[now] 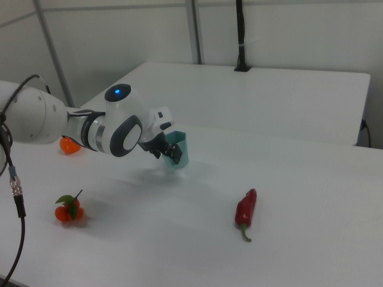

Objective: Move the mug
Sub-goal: 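Close the gripper on the rim of the teal mug, then lift the teal mug and carry it toward the leafy tangerines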

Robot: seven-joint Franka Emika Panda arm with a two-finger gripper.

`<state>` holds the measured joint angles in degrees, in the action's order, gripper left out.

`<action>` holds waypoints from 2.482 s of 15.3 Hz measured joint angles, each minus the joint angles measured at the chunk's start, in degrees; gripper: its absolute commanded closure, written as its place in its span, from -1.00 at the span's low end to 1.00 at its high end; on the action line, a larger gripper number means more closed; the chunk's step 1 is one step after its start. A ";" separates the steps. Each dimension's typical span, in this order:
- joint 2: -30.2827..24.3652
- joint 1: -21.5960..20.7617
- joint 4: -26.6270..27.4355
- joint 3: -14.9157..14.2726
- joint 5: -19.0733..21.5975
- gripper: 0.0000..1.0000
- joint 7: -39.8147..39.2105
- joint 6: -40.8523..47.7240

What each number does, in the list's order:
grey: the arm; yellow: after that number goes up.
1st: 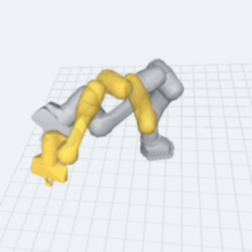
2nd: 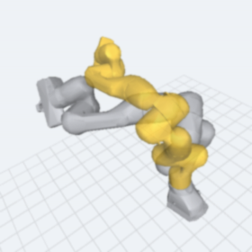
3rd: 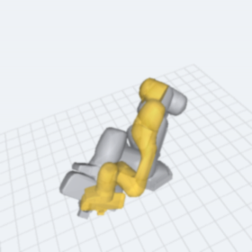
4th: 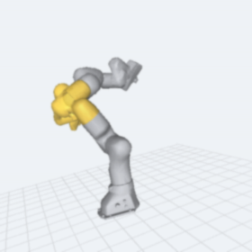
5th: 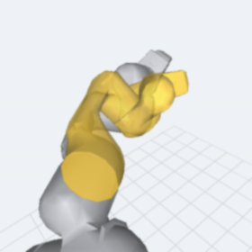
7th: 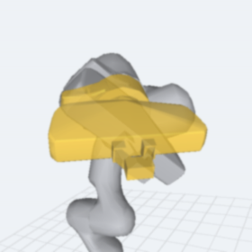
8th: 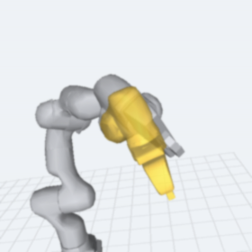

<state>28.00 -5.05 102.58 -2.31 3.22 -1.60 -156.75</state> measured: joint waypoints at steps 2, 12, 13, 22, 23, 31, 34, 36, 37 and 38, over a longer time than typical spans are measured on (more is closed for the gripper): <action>0.48 -0.02 -0.56 0.00 0.00 -0.37 0.00 0.00; 0.73 -0.07 -0.66 0.00 0.00 -0.19 0.01 0.00; 0.76 -0.07 -0.62 0.00 0.00 -0.18 0.01 0.00; 0.98 -0.07 -0.37 0.00 0.00 0.52 0.01 0.00; 0.98 -0.07 -0.37 0.00 0.00 0.73 0.01 0.00; 0.95 -0.07 -0.39 -0.01 -1.18 1.00 0.01 -0.01; 0.91 -0.06 -0.40 -0.01 -1.18 1.00 0.01 -0.01; 0.50 -0.03 -0.40 -0.01 -1.18 1.00 0.25 -0.01; 0.01 -0.01 -0.37 -0.01 -1.18 1.00 0.61 -0.01; -0.69 0.04 -0.33 -0.01 -1.18 1.00 1.12 -0.01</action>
<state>27.32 -5.01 102.25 -2.32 2.03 -0.48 -156.75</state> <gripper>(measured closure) 0.771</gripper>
